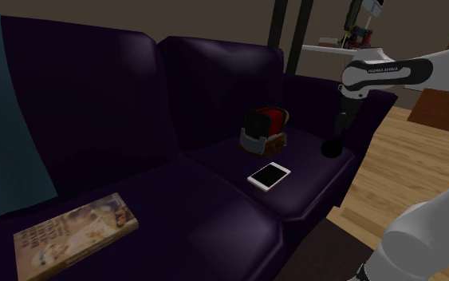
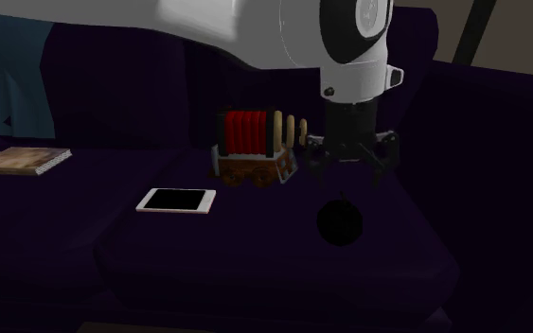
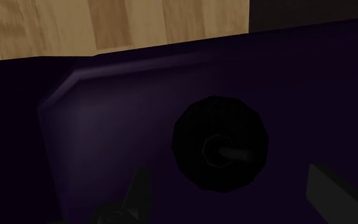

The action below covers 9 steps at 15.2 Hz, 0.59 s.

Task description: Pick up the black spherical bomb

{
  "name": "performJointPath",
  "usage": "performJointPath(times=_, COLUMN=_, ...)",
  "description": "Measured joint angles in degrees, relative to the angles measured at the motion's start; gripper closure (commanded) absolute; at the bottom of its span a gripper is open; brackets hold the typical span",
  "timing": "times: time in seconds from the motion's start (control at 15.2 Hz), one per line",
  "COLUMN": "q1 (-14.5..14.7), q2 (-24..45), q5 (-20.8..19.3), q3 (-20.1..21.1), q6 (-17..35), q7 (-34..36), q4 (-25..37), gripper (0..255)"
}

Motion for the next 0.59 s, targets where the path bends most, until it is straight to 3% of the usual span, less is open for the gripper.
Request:
performJointPath(times=0.46, q1=-0.2, q2=0.9, q5=-0.3, q3=-0.8, q6=4.8, q7=0.2, q4=-4.0, gripper=0)
performJointPath(times=0.53, q1=-0.2, q2=0.9, q5=-0.4, q3=-0.9, q6=5.0, q7=0.2, q4=-4.1, gripper=255)
performJointPath(times=0.59, q1=-0.2, q2=0.9, q5=-0.4, q3=-0.9, q6=5.0, q7=0.2, q4=-4.2, gripper=255)
